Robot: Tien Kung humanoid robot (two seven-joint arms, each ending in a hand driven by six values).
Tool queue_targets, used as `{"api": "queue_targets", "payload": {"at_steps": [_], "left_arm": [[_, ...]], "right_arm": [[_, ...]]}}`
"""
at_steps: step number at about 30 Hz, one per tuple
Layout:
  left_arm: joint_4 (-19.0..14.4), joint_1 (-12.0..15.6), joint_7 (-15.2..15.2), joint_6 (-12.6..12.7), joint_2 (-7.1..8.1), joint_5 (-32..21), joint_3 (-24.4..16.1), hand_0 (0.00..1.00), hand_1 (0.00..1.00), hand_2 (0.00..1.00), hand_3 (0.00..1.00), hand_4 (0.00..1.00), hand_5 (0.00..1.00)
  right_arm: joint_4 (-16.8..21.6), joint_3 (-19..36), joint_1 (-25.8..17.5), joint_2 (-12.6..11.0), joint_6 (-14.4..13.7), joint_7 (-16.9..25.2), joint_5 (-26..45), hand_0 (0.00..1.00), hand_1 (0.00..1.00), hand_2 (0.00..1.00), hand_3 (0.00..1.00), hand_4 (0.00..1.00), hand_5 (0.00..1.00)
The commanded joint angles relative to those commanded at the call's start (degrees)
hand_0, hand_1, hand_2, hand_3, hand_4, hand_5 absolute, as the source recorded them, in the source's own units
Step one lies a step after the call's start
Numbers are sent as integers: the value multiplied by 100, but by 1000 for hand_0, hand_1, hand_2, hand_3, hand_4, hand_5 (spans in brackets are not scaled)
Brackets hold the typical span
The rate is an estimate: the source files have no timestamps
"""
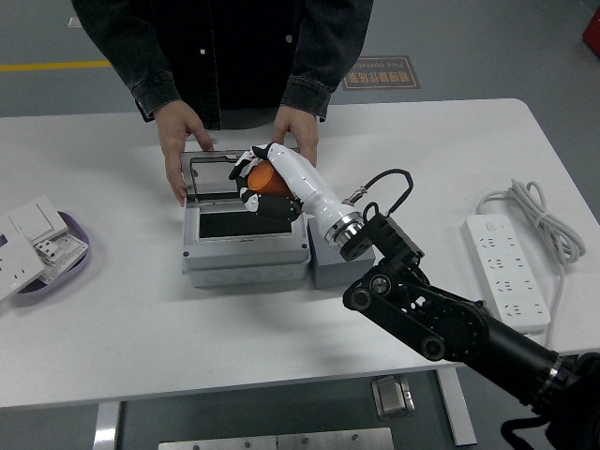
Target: Pick up the cylinder from the cube,place it in the box,flap close box
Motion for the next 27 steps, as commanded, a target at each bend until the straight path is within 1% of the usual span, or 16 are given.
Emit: {"api": "queue_targets", "payload": {"at_steps": [4, 5, 6, 10, 11, 16, 17, 22, 23, 27], "left_arm": [[0, -21, 2, -12, 14, 24, -16, 599, 580, 556, 598, 663, 256], [0, -25, 1, -14, 16, 23, -14, 599, 580, 557, 598, 664, 260], [0, -29, 2, -16, 20, 29, -19, 599, 580, 557, 598, 664, 260], [0, -29, 8, -17, 31, 32, -26, 599, 580, 557, 598, 664, 260], [0, -27, 11, -17, 34, 34, -28, 598, 581, 558, 599, 666, 268], [0, -28, 15, -17, 42, 41, -37, 598, 581, 558, 599, 666, 268], [0, -30, 15, -18, 44, 45, -38, 599, 581, 558, 599, 668, 274], [0, -43, 14, -20, 52, 54, -42, 599, 581, 558, 599, 668, 274], [0, -45, 13, -21, 54, 57, -41, 598, 582, 558, 600, 668, 275], [0, -46, 9, -20, 58, 52, -30, 598, 582, 558, 600, 668, 275]], "right_arm": [[-94, -125, 97, 20, 110, -460, -576, 38, 193, 259, 236, 2, 2], [-108, -137, 101, 20, 125, -543, -691, 2, 201, 275, 246, 2, 2], [-128, -151, 106, 20, 148, -631, -834, 2, 201, 275, 246, 2, 2], [-207, -196, 145, 20, 253, -770, -1155, 2, 201, 275, 246, 2, 2], [-240, -211, 164, 20, 280, -773, -1195, 2, 215, 299, 254, 2, 2], [-397, -343, 270, 20, 317, -617, -1146, 2, 215, 299, 254, 2, 2], [-424, -393, 294, 20, 308, -566, -1112, 78, 295, 377, 313, 2, 2], [-510, -578, 373, 20, 338, -429, -981, 78, 295, 377, 313, 2, 2], [-528, -605, 387, 20, 364, -410, -965, 633, 544, 525, 500, 318, 2], [-587, -591, 404, 20, 537, -413, -1114, 633, 544, 525, 500, 318, 2]]}}
